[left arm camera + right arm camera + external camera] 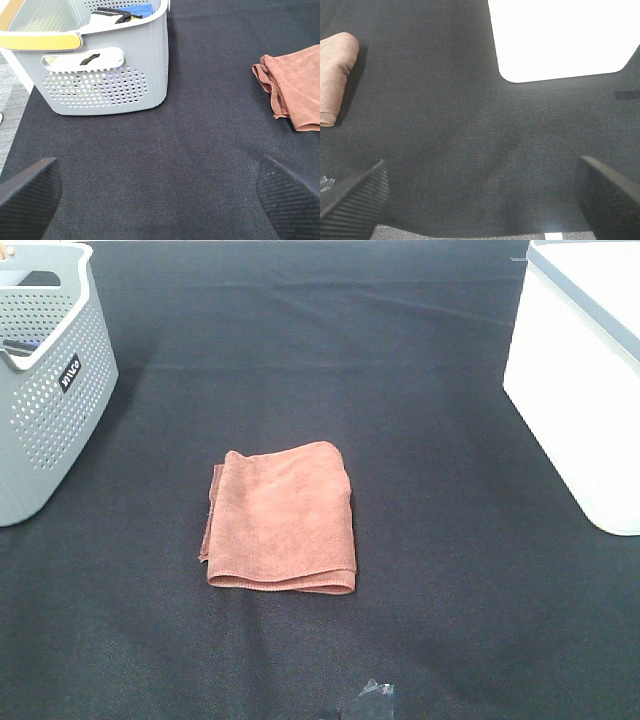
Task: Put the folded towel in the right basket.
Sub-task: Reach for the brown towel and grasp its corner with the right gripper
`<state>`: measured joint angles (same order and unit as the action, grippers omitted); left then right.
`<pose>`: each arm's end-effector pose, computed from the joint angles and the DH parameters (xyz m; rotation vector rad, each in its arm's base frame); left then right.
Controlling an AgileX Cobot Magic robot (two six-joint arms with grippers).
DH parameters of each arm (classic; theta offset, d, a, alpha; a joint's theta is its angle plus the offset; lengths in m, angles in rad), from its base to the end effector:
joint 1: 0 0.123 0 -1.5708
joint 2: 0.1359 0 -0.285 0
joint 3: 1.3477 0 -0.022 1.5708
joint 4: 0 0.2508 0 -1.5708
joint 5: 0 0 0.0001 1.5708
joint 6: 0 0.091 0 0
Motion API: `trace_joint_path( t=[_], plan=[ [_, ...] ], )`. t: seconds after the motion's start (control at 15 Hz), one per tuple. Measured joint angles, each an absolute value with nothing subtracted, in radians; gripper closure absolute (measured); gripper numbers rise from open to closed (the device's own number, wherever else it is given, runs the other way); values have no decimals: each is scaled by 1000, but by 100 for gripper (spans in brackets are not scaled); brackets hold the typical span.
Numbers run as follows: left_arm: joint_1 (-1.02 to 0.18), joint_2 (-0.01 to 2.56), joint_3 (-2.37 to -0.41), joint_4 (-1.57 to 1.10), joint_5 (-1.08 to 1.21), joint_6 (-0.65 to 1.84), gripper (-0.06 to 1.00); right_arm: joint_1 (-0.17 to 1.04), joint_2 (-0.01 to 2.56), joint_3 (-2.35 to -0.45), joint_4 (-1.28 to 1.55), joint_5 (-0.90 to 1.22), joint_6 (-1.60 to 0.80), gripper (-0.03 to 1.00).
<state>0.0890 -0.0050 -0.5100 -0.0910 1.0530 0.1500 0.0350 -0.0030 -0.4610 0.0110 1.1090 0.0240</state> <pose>-0.0060 -0.0078 0.2809 0.0661 2.0175 0.0433 -0.0032 0.0008 0.2626 -0.0123 2.1289 0.0482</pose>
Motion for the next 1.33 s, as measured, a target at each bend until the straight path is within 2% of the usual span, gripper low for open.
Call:
trace_joint_path(
  t=[1.0,1.13,1.33],
  plan=[
    [89,-5,-510,-91,1053,150,-5,35,6,-461,7,1107,24,0],
    [89,-5,-510,-91,1053,150,-5,35,128,-497,13,1054,25,1],
    [89,-5,-510,-91,1053,150,-5,35,605,-702,173,990,0,1]
  ],
)
